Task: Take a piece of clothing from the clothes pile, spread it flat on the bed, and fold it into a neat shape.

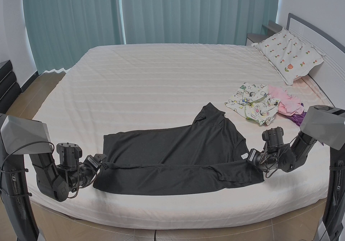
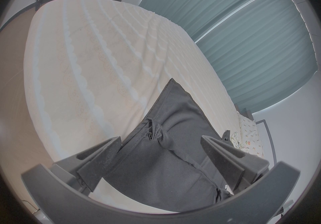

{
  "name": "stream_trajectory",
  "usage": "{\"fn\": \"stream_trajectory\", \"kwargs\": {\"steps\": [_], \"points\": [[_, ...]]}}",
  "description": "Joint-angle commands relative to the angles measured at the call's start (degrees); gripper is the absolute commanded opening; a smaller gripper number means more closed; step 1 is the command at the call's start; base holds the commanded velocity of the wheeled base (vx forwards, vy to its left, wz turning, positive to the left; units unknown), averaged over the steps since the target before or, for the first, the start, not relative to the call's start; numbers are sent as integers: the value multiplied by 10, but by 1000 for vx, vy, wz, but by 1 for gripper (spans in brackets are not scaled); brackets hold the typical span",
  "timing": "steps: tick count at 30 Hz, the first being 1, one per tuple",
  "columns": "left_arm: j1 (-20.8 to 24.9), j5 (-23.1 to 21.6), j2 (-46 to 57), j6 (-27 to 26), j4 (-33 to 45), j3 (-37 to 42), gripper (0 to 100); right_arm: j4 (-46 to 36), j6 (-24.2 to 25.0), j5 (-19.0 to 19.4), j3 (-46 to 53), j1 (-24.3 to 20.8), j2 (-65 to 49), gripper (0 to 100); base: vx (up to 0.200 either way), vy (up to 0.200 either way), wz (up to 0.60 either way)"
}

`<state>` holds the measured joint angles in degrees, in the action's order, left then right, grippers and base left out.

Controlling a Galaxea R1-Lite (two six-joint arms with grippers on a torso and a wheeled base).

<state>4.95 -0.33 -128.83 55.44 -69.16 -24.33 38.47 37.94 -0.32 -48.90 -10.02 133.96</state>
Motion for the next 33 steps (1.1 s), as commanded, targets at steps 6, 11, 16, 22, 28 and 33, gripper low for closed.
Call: {"fn": "stream_trajectory", "kwargs": {"steps": [6,11,16,22,28,33], "points": [[3,1,2,-2,0,3,100,5,-1,5,2,14,-5,0,0,0,0],[8,1,4,-2,0,3,100,43,-1,7,9,14,-1,100,0,0,0],[9,5,4,-3,0,5,100,62,5,8,31,17,-23,100,0,0,0],[9,8,4,-5,-3,5,100,63,7,17,52,22,-43,100,0,0,0],[32,2,20,-3,-2,6,100,62,8,26,54,20,-44,100,0,0,0],[75,8,4,-5,1,-26,100,63,8,26,54,18,-44,100,0,0,0]]}}
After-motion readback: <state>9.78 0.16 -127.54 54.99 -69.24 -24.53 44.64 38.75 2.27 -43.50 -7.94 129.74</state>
